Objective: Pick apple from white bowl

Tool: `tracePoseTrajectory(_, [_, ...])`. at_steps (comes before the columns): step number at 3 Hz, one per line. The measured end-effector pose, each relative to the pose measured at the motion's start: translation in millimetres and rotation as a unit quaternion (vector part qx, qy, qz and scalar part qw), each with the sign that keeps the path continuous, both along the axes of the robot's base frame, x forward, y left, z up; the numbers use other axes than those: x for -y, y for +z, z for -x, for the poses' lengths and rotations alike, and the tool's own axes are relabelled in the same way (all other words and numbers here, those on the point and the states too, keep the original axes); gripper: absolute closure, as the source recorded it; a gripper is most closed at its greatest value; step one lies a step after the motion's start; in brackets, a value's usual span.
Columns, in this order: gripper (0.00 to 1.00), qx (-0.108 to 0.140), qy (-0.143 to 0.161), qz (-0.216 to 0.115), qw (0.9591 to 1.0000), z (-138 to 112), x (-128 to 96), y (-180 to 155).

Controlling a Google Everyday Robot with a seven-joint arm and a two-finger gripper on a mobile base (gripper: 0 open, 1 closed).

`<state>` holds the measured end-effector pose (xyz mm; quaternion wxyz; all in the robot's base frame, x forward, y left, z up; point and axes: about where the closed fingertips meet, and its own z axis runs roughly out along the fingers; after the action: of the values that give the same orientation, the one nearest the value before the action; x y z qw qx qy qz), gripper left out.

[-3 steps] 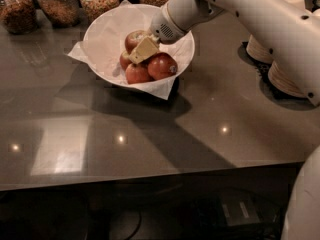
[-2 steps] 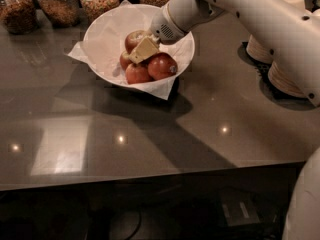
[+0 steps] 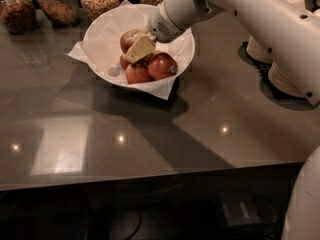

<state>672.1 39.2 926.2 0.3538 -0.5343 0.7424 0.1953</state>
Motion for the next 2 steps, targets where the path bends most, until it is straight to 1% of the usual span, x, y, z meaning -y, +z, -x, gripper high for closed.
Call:
tracePoseTrajectory(1, [1.0, 0.022, 0.006, -0.01, 0.9997, 1, 1, 24])
tracePoseTrajectory(2, [1.0, 0.068, 0.002, -0.019, 0.9975, 8, 17, 70])
